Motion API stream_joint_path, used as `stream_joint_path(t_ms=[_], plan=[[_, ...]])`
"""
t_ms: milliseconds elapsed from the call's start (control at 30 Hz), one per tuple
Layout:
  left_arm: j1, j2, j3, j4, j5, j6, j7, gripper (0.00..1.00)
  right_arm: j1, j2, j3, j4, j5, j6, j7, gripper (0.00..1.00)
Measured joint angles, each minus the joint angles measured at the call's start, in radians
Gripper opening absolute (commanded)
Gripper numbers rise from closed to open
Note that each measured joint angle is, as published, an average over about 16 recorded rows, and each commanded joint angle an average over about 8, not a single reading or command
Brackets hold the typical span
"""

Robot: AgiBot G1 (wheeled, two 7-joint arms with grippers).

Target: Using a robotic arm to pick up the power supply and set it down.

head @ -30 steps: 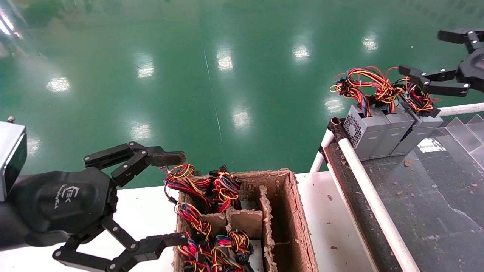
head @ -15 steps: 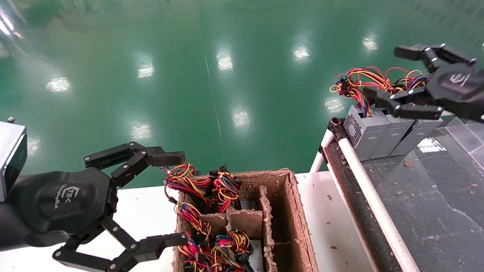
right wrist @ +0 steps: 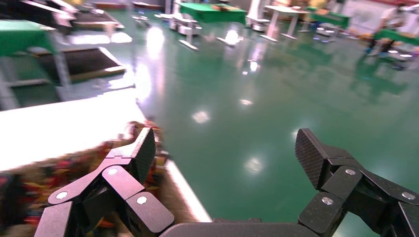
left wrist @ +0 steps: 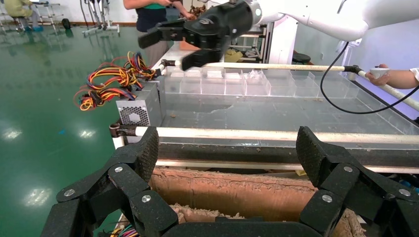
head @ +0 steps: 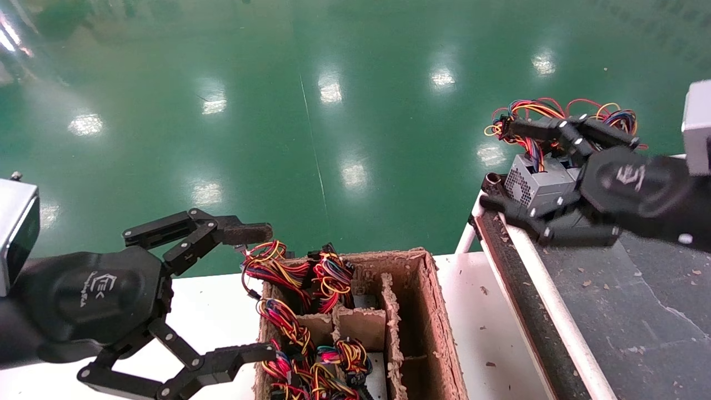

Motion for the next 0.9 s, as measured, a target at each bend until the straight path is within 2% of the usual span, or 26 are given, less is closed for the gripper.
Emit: stream_joint_path(t_ms=[500, 900], plan=[[0.0, 0.0, 0.0, 0.0, 0.0, 0.0, 0.0, 1.0, -0.177, 0.03, 0.026, 0.275, 0.121, -0.074, 0.153, 1.0], [0.0, 0.0, 0.0, 0.0, 0.0, 0.0, 0.0, 1.0, -0.218, 0.038, 0.033, 0.34, 0.151, -0.091, 0.185, 1.0]])
